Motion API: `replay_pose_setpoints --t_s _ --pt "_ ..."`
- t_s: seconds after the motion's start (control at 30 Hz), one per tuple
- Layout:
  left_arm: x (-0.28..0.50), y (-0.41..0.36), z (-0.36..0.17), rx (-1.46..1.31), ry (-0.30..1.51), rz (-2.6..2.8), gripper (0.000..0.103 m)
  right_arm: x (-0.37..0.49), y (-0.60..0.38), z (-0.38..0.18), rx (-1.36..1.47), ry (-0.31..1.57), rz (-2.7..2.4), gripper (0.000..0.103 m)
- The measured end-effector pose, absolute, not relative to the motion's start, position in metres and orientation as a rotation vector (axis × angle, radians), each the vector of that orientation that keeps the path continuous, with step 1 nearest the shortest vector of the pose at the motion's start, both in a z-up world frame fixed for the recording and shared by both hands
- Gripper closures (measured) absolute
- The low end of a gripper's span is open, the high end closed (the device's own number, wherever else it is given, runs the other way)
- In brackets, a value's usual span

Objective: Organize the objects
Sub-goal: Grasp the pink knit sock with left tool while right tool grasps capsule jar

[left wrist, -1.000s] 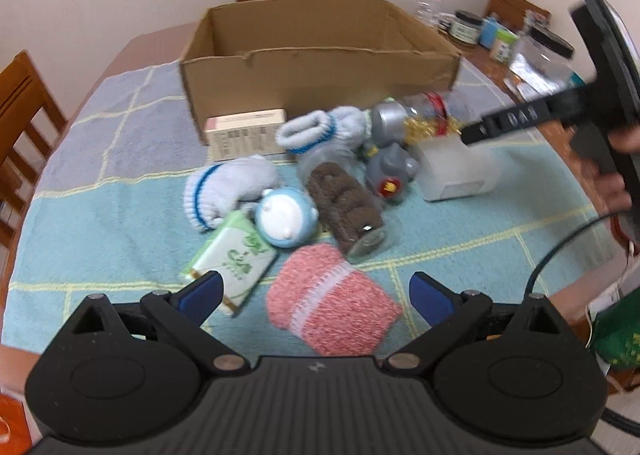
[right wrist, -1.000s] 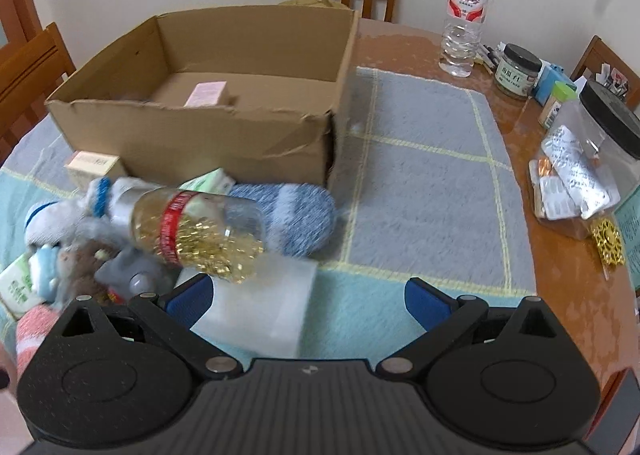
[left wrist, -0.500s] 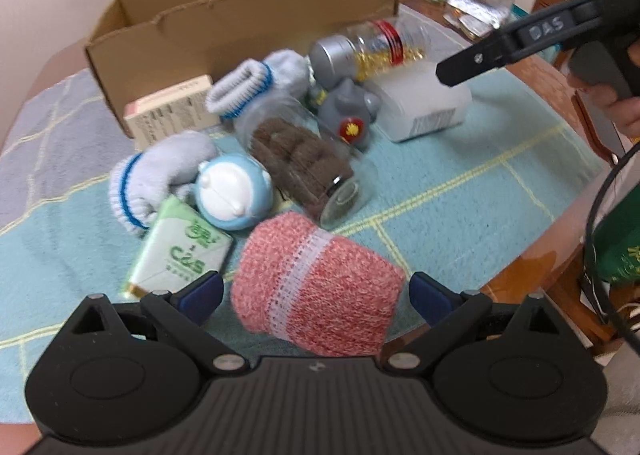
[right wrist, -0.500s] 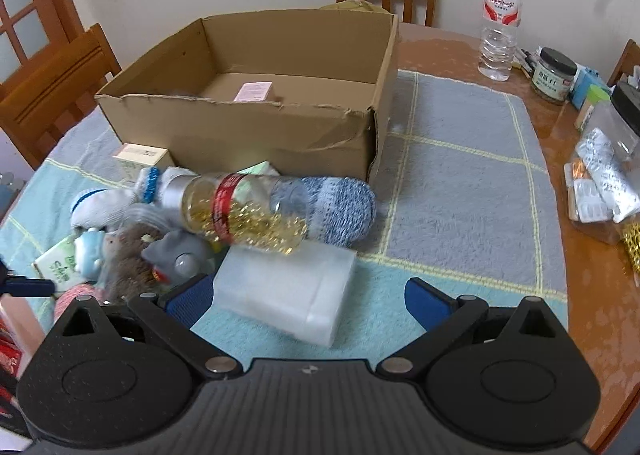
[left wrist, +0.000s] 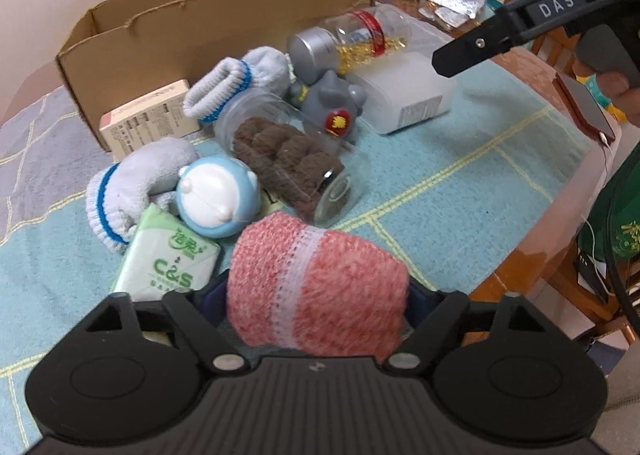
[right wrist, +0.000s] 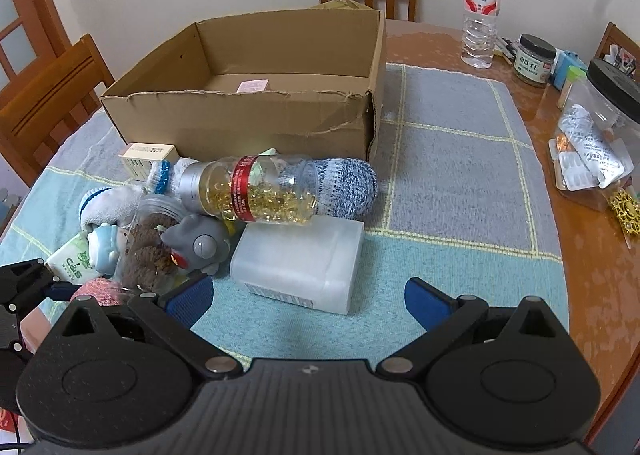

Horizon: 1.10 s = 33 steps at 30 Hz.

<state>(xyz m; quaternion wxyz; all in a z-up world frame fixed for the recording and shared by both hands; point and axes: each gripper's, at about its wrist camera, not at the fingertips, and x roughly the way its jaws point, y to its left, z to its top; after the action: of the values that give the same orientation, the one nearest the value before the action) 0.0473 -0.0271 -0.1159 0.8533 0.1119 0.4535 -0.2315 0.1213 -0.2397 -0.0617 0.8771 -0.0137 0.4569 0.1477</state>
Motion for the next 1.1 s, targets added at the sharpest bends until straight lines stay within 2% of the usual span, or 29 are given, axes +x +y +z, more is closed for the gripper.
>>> replay_pose_setpoints --t_s 0.3,0.83,0.97,1.1 --pt "0.048 -0.014 -0.116 0.179 0.946 -0.47 0.025 0.13 -0.21 -0.053 -0.028 0.909 0.319 0.0" --pt "0.053 -0.007 -0.118 0.19 0.949 -0.523 0.026 0.163 -0.162 -0.072 -0.102 0.889 0.24 0.0" --pt "0.052 -0.005 -0.118 0.19 0.951 -0.529 0.025 0.168 -0.163 -0.073 -0.096 0.9 0.241 0.006" --pt "0.052 -0.005 -0.118 0.189 0.956 -0.531 0.025 0.168 -0.168 -0.071 -0.1 0.922 0.251 0.006"
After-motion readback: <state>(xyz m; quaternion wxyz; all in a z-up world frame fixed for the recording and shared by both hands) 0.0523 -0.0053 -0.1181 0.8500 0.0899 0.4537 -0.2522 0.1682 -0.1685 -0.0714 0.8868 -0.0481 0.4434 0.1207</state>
